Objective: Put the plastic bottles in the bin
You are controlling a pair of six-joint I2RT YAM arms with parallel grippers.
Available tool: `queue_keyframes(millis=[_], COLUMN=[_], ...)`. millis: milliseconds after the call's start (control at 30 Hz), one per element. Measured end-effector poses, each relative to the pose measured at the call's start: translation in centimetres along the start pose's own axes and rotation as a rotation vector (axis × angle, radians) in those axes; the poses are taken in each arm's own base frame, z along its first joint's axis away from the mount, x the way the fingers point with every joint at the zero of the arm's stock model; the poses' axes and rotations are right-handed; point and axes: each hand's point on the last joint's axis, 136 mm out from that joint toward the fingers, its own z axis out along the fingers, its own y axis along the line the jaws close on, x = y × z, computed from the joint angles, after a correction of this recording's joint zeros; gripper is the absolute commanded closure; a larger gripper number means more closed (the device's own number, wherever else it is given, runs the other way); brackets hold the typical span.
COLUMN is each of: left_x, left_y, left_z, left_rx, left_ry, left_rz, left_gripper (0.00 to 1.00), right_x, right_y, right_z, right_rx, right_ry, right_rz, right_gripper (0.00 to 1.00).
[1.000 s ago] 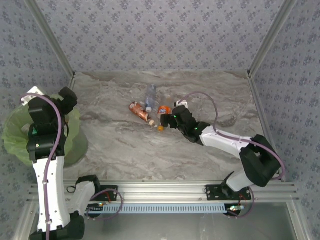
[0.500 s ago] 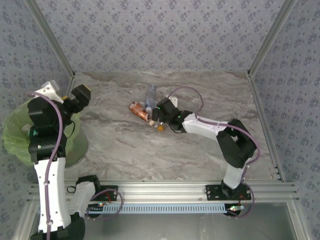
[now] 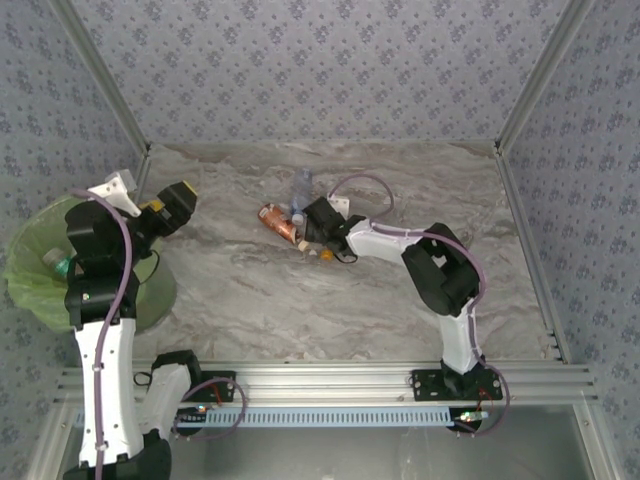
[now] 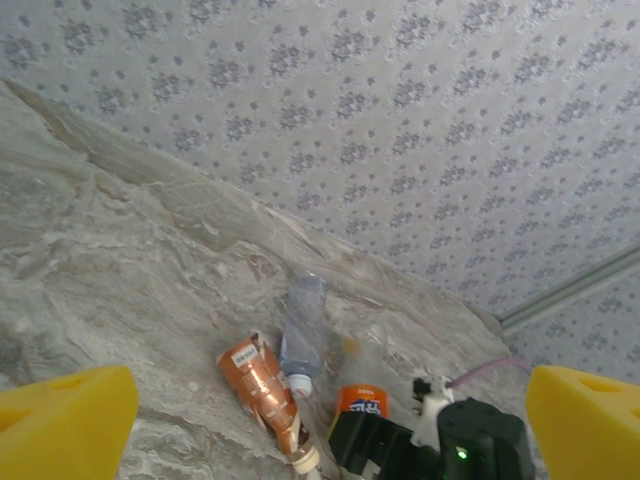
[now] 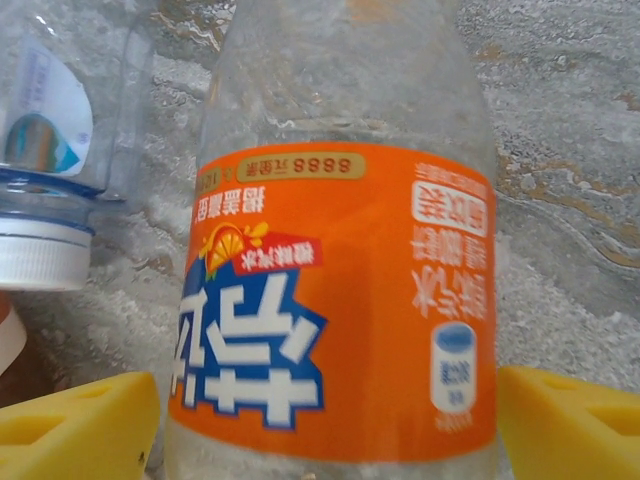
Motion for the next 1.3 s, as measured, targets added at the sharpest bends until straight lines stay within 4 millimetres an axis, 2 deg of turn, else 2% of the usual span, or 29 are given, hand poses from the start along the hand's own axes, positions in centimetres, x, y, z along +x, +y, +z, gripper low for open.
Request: queue_keyframes(millis=[100, 300, 533, 767, 933, 1200, 1300], left_x=[1.2, 5.3, 7.5, 9.0, 10.9, 13.5, 14.2], left_y=[-1.4, -4.5, -4.7, -5.0, -5.1, -5.3, -5.7], left_z=[0.9, 3.1, 5.1, 6.9, 8.5, 11.2, 12.0], left_rx=[0.050, 0.123, 0.104, 0.103, 0.100, 0.096, 0.103], left_ry=[0.051, 0.189, 0.259, 0.306, 0.368, 0.442, 0.458], left_rz=[0.021, 0.116, 0.156, 0.167, 0.174, 0.171, 0.162], left_gripper=[0.01, 0.01, 0.01, 0.01, 0.01, 0.01, 0.01], right_x=[0.2, 0.2, 0.4, 1.3, 1.8, 1.2, 0.7], right_y=[-0.1, -0.7, -1.5, -3.2, -4.3, -5.0, -5.1], right_z=[0.6, 1.0, 0.7, -0.9, -2.2, -6.2, -7.8], right_rx=[0.015, 0.049, 0.056, 0.050, 0.042, -0.077, -0.127], right_ry=[0.003, -0.012, -0.033, -0.039, -0.047, -0.130, -0.169], right_rz=[-0.006, -0.018, -0.033, -0.065, -0.080, -0.091, -0.101], right_gripper=[0.20, 0.31, 0.39, 0.51, 0.70, 0.95, 1.00])
